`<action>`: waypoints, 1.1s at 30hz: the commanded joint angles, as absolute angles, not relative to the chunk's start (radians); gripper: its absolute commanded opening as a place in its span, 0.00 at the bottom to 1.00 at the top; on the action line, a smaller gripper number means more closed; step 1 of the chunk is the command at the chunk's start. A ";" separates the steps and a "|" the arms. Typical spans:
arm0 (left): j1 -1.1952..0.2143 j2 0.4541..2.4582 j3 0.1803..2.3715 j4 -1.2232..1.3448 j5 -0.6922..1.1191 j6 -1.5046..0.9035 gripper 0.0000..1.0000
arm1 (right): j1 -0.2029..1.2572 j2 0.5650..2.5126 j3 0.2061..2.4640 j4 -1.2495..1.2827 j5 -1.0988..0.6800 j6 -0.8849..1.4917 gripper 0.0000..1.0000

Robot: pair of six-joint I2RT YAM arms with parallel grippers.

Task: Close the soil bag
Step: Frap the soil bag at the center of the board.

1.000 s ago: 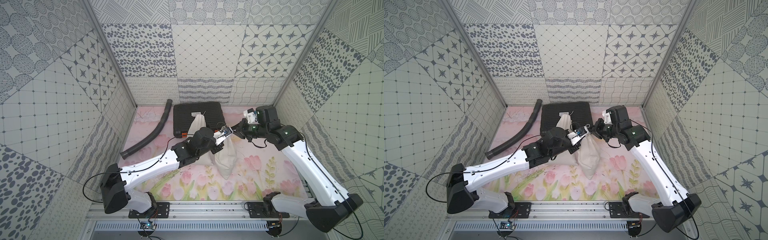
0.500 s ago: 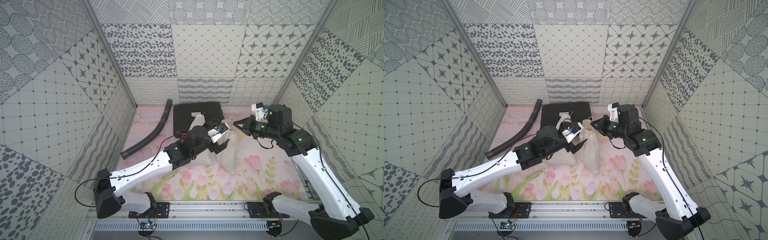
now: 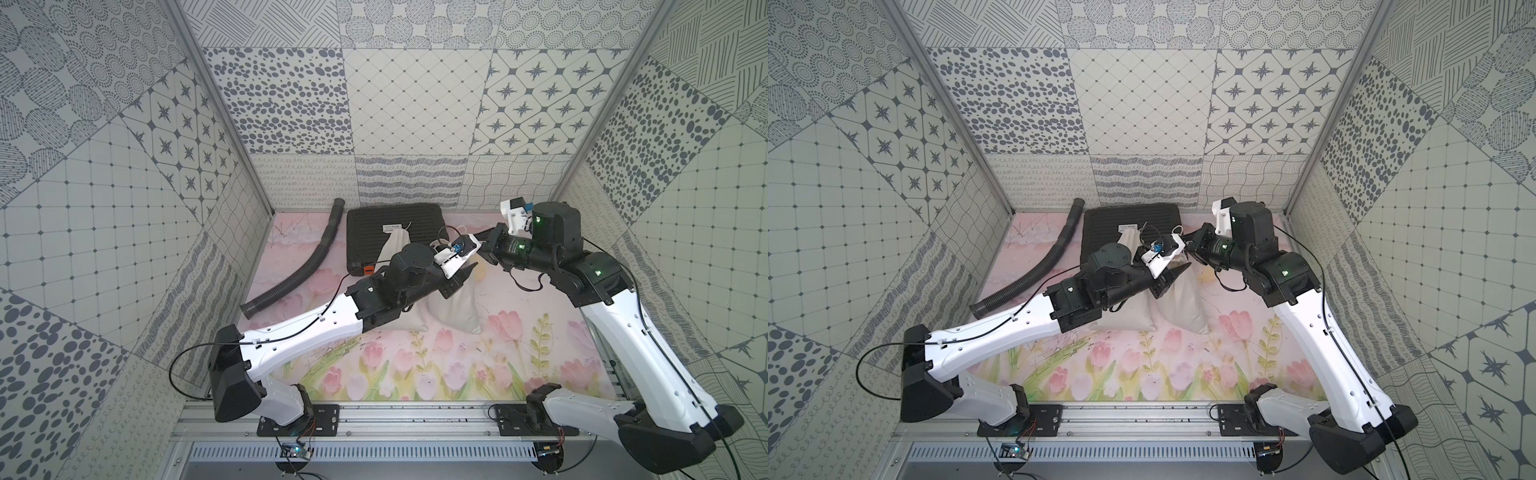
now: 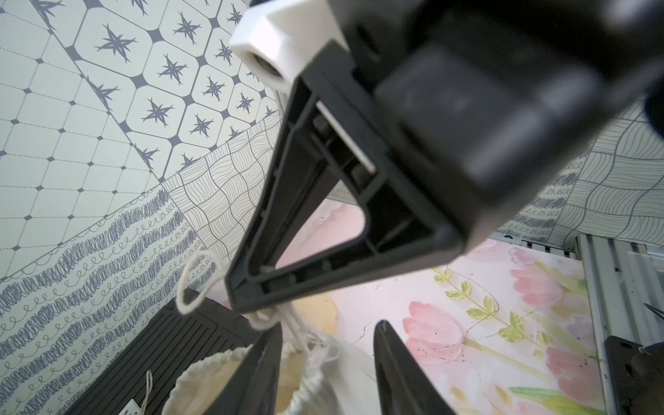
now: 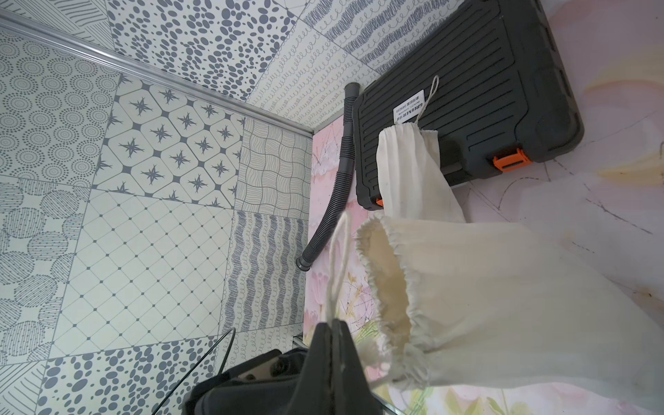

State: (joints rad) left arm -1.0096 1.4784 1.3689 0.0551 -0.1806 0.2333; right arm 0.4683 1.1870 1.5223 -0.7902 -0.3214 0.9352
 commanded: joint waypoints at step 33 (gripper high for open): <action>-0.987 1.669 1.360 0.104 -0.250 0.250 0.02 | 0.533 1.162 1.678 -0.676 -0.200 0.930 0.00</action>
State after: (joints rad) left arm -0.9932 1.6184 1.3636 0.2867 -0.2722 0.2123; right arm 0.5011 1.2106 1.5818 -0.8722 -0.0799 0.9115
